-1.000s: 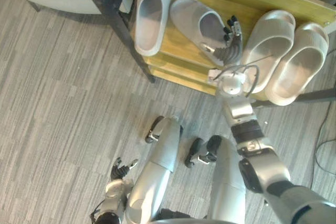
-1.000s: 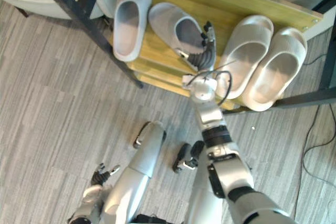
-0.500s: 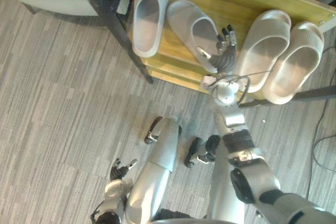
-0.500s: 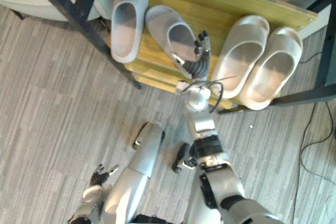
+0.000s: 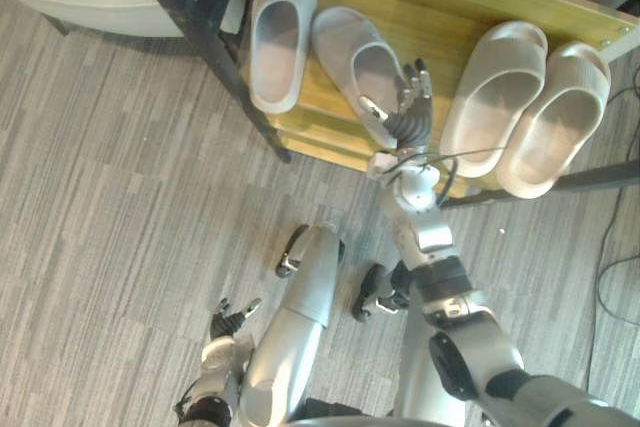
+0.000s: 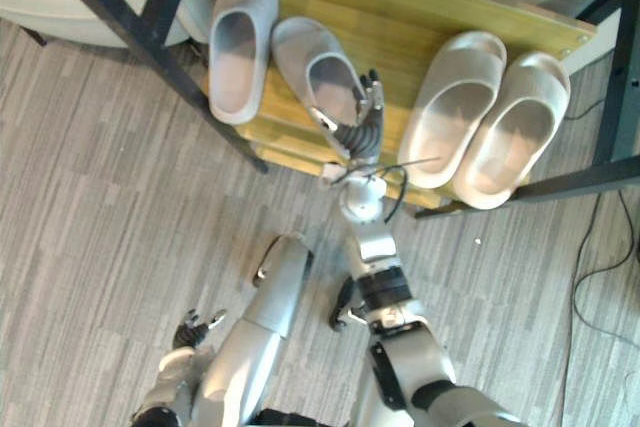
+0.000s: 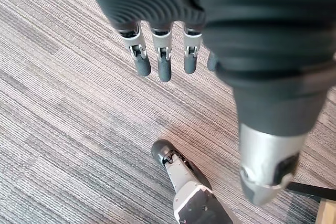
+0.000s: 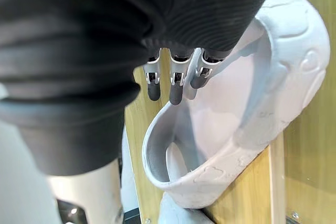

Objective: Organize the slippers on the shoe rack

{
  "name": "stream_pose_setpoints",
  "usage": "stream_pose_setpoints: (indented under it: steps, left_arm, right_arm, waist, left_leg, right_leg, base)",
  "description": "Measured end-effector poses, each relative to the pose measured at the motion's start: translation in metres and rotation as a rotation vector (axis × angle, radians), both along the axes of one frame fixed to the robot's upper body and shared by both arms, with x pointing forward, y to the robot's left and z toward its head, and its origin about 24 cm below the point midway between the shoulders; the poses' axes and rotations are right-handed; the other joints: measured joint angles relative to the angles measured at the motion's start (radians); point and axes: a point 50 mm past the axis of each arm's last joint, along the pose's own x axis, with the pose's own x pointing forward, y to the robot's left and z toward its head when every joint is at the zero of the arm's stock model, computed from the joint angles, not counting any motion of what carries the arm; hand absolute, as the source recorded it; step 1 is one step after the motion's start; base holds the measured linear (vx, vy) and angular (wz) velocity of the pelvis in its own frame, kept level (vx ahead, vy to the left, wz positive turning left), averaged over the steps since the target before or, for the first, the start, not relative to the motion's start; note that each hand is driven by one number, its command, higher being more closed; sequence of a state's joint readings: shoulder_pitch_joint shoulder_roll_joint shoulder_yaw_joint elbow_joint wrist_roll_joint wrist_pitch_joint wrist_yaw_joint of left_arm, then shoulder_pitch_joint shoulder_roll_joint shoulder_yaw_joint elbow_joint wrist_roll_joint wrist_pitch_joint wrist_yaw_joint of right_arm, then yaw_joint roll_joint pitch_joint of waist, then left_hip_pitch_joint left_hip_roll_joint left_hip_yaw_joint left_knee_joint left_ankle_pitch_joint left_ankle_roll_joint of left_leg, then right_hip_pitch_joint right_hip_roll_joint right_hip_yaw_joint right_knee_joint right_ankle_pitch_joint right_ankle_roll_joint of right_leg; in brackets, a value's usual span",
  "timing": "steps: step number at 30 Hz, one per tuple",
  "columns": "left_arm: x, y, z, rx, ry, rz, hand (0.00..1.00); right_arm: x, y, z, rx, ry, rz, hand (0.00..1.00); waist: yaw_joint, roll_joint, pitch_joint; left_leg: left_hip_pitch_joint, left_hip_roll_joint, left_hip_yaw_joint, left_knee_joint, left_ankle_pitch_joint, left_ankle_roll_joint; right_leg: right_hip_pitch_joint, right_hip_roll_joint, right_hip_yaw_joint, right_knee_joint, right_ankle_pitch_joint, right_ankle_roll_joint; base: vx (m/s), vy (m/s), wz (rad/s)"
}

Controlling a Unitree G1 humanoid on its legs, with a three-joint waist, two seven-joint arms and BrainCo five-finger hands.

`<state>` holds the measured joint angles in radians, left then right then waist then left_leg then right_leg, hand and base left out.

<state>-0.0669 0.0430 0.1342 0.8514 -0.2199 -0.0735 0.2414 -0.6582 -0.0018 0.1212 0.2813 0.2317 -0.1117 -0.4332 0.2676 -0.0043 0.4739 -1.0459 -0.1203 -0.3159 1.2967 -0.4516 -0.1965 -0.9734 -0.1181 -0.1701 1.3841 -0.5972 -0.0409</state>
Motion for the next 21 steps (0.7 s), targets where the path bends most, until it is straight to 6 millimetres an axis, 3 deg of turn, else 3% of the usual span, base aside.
stream_pose_setpoints:
  steps: [13, 21]
  left_arm:
    - [0.003, 0.001, 0.003, 0.002, -0.017, 0.005, 0.0]
    - [0.004, 0.001, 0.004, 0.003, -0.022, 0.004, 0.0]
  right_arm:
    - [-0.027, -0.004, -0.006, -0.108, -0.056, -0.084, 0.0]
    - [-0.03, -0.007, -0.005, -0.182, -0.073, -0.145, 0.0]
  waist:
    - [-0.011, -0.003, 0.017]
    - [-0.014, -0.003, 0.023]
  left_leg:
    - [0.015, 0.004, 0.015, 0.002, -0.005, 0.009]
    - [0.015, 0.004, 0.02, 0.002, -0.008, 0.014]
  right_leg:
    - [0.019, 0.0, 0.01, -0.011, 0.001, 0.006]
    - [0.019, 0.0, 0.014, -0.011, 0.001, 0.007]
  base:
    - [0.02, 0.015, -0.01]
    - [0.02, 0.001, 0.0]
